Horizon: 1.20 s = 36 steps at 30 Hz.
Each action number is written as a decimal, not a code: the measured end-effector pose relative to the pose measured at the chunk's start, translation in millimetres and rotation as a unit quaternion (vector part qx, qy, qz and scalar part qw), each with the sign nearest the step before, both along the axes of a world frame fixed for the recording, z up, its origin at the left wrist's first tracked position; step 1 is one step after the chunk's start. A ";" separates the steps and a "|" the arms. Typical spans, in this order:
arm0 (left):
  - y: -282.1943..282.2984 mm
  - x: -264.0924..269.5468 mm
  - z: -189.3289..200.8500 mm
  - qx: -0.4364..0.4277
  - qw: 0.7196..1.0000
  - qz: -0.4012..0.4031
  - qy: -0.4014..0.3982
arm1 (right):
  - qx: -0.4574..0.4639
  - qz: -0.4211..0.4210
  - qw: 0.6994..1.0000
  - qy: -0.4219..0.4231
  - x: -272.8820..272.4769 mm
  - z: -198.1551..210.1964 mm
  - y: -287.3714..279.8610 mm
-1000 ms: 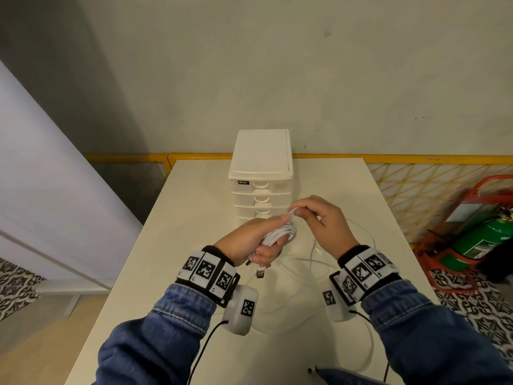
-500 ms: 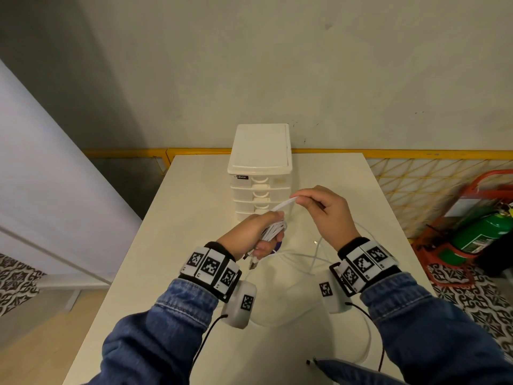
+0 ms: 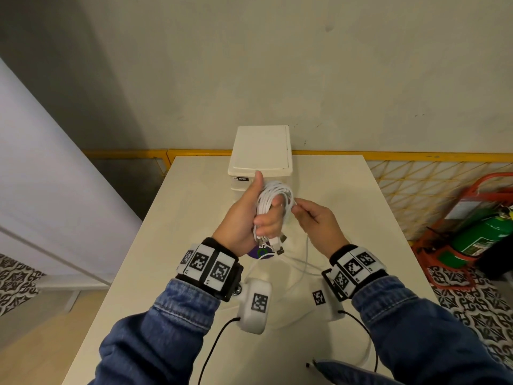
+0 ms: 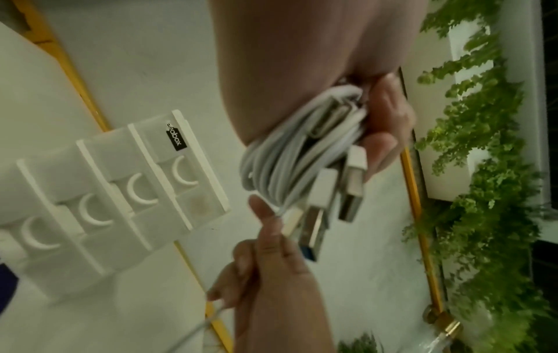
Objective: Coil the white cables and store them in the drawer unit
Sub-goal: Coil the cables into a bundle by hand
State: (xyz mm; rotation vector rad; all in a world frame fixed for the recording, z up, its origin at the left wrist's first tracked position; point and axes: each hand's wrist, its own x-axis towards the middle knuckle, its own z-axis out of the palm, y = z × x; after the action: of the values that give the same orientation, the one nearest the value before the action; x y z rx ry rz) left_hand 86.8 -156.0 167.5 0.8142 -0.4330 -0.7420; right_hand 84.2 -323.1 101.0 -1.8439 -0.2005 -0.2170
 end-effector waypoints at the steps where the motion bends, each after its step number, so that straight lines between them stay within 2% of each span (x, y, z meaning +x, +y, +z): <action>1: 0.8 1.3 2.7 -0.032 0.999 -0.001 0.003 | -0.023 0.004 1.000 0.005 -1.6 -4.1 1.9; 3: 3.6 5.4 8.8 -0.095 0.995 0.007 0.003 | -0.061 0.007 0.998 0.011 -6.9 -16.3 5.3; 5: 8.6 11.1 17.9 -0.158 0.987 0.020 0.009 | -0.063 0.002 0.997 0.049 -12.2 -34.4 5.6; 8: 16.0 21.8 26.5 -0.202 0.974 0.100 0.014 | -0.018 -0.004 0.992 0.126 -22.1 -51.2 7.2; 10: 18.6 26.7 26.8 -0.200 0.965 0.170 0.019 | -0.015 0.001 0.991 0.132 -26.1 -51.7 10.7; 11: 19.0 28.6 26.0 -0.189 0.960 0.206 0.020 | -0.034 0.007 0.992 0.124 -27.2 -49.7 13.1; 13: 19.6 32.2 24.5 -0.176 0.949 0.260 0.028 | -0.126 0.020 0.987 0.101 -26.4 -47.1 17.1; 16: 22.3 37.2 20.8 -0.160 0.933 0.321 0.036 | -0.272 0.057 0.958 0.072 -26.9 -44.7 19.3; 19: 24.7 39.6 15.6 -0.106 0.919 0.378 0.023 | -0.281 0.077 0.956 0.023 -32.1 -35.6 24.4; 22: 26.4 44.2 2.6 -0.008 0.905 0.425 0.006 | -0.268 0.104 0.958 -0.017 -36.1 -20.5 29.9; 24: 29.0 45.1 -8.0 0.099 0.891 0.438 -0.066 | -0.266 0.106 0.957 -0.052 -36.7 -10.0 30.6; 26: 30.5 39.8 -17.1 0.255 0.848 0.420 -0.199 | -0.256 0.101 0.957 -0.089 -36.0 0.2 29.2; 27: 30.2 35.8 -21.0 0.313 0.827 0.392 -0.253 | -0.254 0.096 0.956 -0.108 -35.2 5.7 28.5; 28: 29.2 32.7 -26.5 0.350 0.818 0.360 -0.282 | -0.251 0.091 0.955 -0.125 -34.0 11.2 27.5; 31: 22.6 25.6 -39.6 0.399 0.824 0.261 -0.307 | -0.252 0.067 0.951 -0.164 -29.5 27.2 23.2; 33: 15.3 18.4 -44.2 0.410 0.832 0.198 -0.318 | -0.240 0.042 0.956 -0.161 -26.1 36.6 19.0; 36: 6.2 6.5 -42.7 0.364 0.885 0.105 -0.271 | -0.215 -0.005 0.967 -0.134 -18.4 43.2 8.8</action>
State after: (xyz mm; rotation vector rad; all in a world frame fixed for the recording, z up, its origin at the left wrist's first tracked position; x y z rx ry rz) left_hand 93.2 -149.8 124.8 1.7742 -0.5571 -0.4519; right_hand 65.8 -314.4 144.3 -2.2424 -0.4550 -0.4585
